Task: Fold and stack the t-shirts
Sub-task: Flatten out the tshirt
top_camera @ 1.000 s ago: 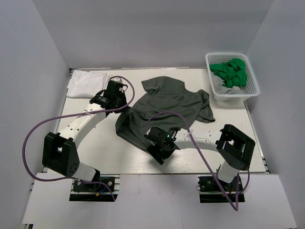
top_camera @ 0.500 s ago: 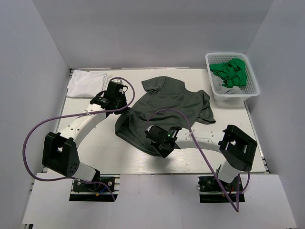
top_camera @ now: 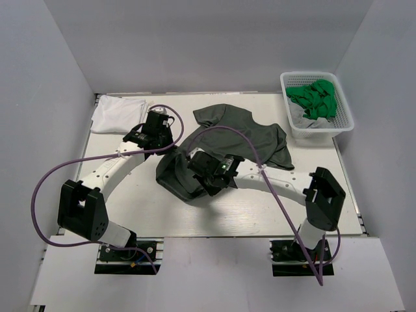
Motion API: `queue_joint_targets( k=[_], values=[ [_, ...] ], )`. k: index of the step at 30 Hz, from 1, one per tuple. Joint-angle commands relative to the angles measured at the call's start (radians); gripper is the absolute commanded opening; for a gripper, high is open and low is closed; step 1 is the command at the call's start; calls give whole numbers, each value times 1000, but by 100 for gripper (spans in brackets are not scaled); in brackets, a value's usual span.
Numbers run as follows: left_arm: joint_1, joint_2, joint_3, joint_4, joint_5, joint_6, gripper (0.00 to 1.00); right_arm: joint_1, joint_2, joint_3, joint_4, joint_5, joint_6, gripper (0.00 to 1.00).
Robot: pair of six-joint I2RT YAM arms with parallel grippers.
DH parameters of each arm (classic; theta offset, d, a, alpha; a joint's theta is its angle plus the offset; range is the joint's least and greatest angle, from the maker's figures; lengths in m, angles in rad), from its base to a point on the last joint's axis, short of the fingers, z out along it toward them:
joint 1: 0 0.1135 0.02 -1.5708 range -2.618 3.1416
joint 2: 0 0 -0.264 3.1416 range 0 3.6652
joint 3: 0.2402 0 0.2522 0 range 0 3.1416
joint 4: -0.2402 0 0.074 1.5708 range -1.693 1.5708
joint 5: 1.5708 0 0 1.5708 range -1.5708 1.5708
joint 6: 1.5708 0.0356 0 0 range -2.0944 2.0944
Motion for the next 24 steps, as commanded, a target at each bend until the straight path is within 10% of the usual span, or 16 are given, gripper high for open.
queue_joint_targets(
  k=[1,12,15,24],
  values=[
    [-2,-22,40,-22,-73,-17,0,-17,78,73,-45,103,-48,15],
    [-2,27,71,-51,-122,-17,0,-139,264,229,59,52,-99,36],
    [-2,40,71,-60,-122,-17,0,-155,261,251,50,-52,-84,59],
    [-2,30,71,-69,-141,-48,0,-159,184,179,76,-154,25,64]
  ],
)
